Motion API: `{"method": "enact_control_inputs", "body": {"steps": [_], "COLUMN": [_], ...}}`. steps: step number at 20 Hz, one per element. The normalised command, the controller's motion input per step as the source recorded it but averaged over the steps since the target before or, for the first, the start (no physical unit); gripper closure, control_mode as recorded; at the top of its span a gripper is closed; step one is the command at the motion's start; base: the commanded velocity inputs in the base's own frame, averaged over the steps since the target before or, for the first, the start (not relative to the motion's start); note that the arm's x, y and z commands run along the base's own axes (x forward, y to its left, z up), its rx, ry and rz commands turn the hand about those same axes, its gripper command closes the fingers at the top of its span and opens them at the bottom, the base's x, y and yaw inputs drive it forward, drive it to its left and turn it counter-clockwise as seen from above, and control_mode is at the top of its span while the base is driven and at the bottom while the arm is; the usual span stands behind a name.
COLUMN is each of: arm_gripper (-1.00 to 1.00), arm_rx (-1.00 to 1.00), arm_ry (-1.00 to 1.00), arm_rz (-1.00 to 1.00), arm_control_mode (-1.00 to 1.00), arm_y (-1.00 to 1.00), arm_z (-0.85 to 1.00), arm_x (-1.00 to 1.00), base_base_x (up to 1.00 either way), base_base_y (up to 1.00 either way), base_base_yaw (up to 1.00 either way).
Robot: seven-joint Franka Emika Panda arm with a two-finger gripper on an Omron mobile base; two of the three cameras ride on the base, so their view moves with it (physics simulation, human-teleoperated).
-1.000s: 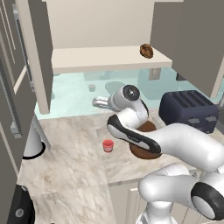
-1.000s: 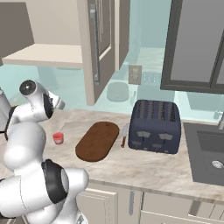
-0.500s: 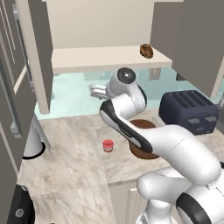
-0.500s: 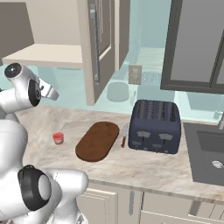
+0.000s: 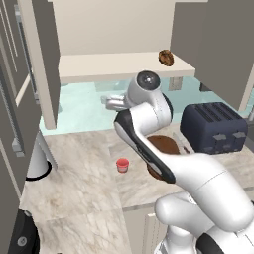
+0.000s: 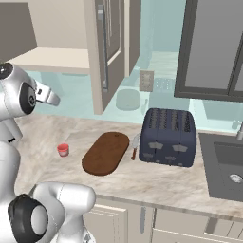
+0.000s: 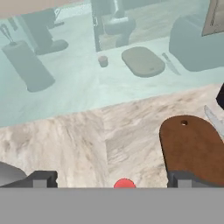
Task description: Pick the bread, place it on the cutting board, pick the jam, place it on the counter, and close the cabinet.
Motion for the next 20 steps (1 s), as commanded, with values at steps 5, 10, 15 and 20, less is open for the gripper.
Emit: {"method": "enact_control_inputs", "body": {"steps": [5, 10, 15, 20], "arm_gripper": [-1.0, -1.0, -1.0, -1.0], "arm_rx": [-0.09, -0.05, -0.08, -0.12], "arm_ry": [0.0, 0.0, 0.0, -0.03], "arm_rz": [0.17, 0.15, 0.02, 0.0], "arm_control_mode": [-1.0, -1.0, -1.0, -1.0], "arm_y": [-0.14, -0.16, -0.08, -0.01], "arm_z": [0.07, 0.09, 0.03, 0.04], "arm_x": [-0.25, -0.05, 0.0, 0.0], "base_base_x": [0.0, 0.0, 0.0, 0.0], "base_base_y": [0.0, 0.0, 0.0, 0.0], "base_base_yaw": [0.0, 0.0, 0.0, 0.0]}}
